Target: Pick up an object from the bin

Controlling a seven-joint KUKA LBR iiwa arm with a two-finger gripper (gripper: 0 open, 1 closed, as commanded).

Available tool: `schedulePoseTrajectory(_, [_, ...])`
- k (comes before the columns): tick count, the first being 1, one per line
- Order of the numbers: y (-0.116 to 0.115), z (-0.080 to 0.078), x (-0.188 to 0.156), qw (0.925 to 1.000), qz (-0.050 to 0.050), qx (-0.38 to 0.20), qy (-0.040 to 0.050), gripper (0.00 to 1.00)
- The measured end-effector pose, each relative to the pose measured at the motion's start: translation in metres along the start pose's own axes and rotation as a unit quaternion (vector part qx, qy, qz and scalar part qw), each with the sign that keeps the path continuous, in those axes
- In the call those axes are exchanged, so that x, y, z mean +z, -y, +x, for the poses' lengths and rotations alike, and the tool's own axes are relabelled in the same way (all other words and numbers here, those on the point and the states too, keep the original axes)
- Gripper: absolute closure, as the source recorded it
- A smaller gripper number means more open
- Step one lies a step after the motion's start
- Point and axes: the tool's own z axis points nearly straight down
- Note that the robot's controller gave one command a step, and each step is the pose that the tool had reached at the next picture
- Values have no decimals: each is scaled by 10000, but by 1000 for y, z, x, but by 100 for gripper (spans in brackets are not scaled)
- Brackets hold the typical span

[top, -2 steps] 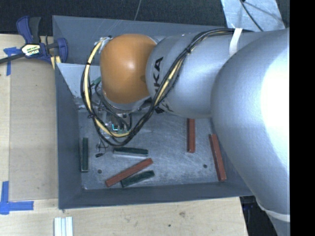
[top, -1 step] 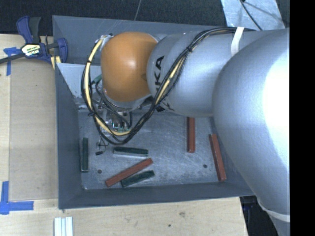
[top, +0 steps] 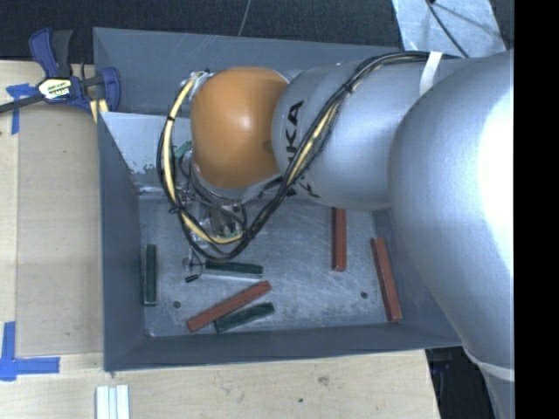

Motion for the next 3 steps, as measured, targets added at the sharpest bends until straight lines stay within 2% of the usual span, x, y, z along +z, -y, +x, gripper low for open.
schedulePoseTrajectory(1, [41,-2,70,9942,-4,-1077,-57,0])
schedulePoseTrajectory(2, [77,-1,45,9966,10,-825,-30,100])
schedulePoseTrajectory(3, [77,-1,45,9966,11,-824,-31,0])
